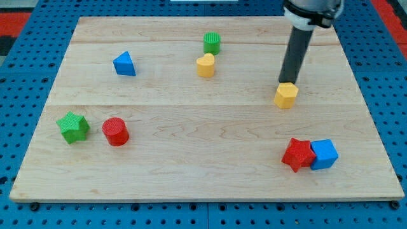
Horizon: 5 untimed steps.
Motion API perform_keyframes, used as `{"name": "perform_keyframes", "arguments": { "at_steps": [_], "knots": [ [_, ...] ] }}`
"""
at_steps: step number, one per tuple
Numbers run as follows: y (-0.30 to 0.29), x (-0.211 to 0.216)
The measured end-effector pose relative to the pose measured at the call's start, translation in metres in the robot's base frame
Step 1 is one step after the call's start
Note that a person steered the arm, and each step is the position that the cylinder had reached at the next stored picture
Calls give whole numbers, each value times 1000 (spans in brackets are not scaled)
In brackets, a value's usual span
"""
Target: Slide the yellow hexagon into the blue cube
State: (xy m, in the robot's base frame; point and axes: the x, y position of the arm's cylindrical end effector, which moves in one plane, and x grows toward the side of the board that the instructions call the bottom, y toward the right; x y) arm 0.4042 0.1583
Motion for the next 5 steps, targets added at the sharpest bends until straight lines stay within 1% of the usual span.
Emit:
{"name": "perform_keyframes", "arguments": {
  "at_steps": [1, 2, 3, 4, 5],
  "knots": [
    [0, 35],
    [0, 36],
    [-21, 10],
    [-45, 10],
    [-13, 25]
  ]
}}
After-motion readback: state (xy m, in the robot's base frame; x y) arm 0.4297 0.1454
